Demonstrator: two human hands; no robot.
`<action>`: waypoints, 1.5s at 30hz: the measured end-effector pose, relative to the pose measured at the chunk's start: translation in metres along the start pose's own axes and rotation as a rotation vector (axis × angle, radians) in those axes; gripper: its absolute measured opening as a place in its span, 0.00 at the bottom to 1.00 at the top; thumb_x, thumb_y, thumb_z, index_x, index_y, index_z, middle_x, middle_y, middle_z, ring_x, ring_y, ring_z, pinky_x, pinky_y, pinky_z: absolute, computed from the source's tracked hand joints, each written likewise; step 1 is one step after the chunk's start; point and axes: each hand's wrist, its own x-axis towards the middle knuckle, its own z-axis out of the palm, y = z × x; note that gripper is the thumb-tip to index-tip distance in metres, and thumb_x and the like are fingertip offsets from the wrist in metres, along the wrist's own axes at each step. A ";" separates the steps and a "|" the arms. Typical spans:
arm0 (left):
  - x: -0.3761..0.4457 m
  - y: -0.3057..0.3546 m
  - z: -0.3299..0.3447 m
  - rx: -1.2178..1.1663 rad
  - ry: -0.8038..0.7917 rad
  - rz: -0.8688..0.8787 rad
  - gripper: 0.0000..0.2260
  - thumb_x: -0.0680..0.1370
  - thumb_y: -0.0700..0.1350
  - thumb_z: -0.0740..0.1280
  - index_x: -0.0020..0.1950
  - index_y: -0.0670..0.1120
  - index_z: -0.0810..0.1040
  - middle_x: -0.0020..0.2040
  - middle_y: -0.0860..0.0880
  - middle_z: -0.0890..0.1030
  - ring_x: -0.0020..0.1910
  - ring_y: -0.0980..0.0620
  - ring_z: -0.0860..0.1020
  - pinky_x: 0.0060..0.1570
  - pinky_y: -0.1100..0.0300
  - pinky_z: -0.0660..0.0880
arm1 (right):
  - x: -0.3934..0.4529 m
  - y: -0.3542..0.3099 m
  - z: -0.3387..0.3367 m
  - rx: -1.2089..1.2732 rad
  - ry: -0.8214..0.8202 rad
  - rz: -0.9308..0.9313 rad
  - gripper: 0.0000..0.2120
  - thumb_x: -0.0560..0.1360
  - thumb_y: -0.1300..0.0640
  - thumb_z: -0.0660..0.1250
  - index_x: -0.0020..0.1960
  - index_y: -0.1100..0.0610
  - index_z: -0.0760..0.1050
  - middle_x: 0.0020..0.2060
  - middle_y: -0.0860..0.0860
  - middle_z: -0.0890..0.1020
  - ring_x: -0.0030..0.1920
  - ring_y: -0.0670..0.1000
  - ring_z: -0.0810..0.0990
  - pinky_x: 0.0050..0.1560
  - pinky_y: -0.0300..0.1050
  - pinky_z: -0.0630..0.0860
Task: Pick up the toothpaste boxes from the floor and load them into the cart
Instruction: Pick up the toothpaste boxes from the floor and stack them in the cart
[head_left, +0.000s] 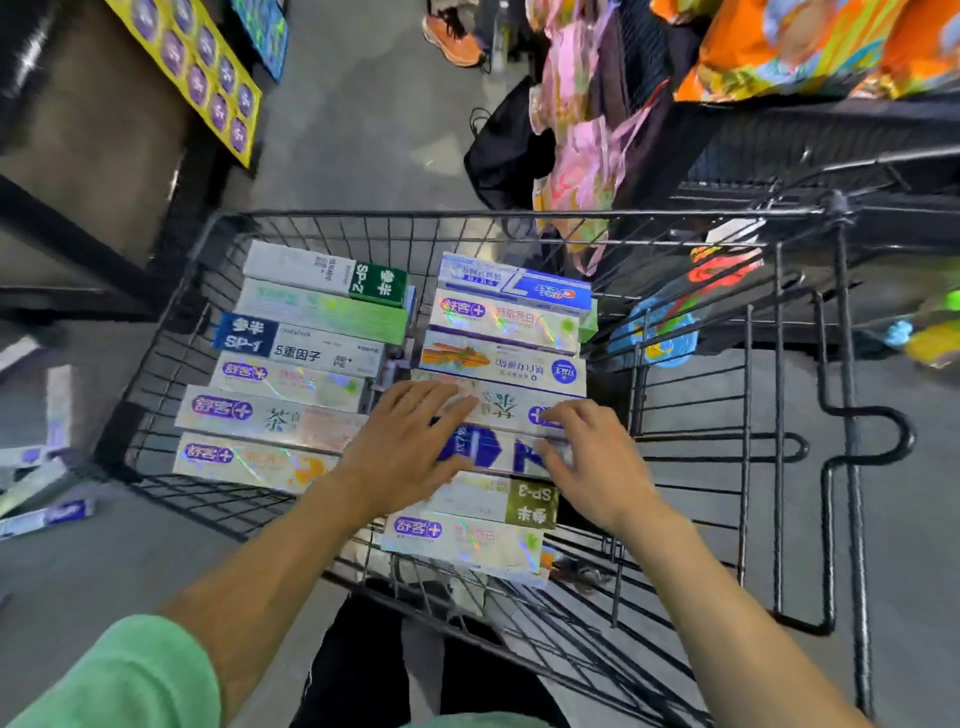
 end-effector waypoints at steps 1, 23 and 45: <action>-0.007 -0.008 -0.014 0.012 0.002 -0.044 0.29 0.80 0.63 0.58 0.73 0.44 0.72 0.68 0.42 0.75 0.67 0.41 0.72 0.66 0.43 0.70 | 0.003 -0.011 -0.006 -0.029 0.001 -0.032 0.18 0.80 0.48 0.66 0.67 0.53 0.74 0.62 0.53 0.76 0.62 0.57 0.73 0.62 0.53 0.72; -0.532 -0.200 -0.222 0.197 0.216 -1.377 0.32 0.80 0.64 0.51 0.65 0.43 0.81 0.64 0.38 0.81 0.62 0.38 0.79 0.61 0.40 0.76 | 0.052 -0.617 0.070 -0.430 0.004 -0.929 0.35 0.76 0.31 0.50 0.67 0.53 0.78 0.63 0.55 0.80 0.62 0.59 0.78 0.57 0.54 0.76; -0.772 -0.436 -0.189 -0.059 0.041 -1.899 0.37 0.78 0.67 0.41 0.75 0.47 0.72 0.74 0.43 0.73 0.73 0.43 0.70 0.72 0.43 0.65 | 0.185 -0.978 0.313 -0.657 -0.316 -1.184 0.42 0.72 0.27 0.41 0.72 0.52 0.71 0.69 0.54 0.74 0.68 0.58 0.72 0.66 0.54 0.71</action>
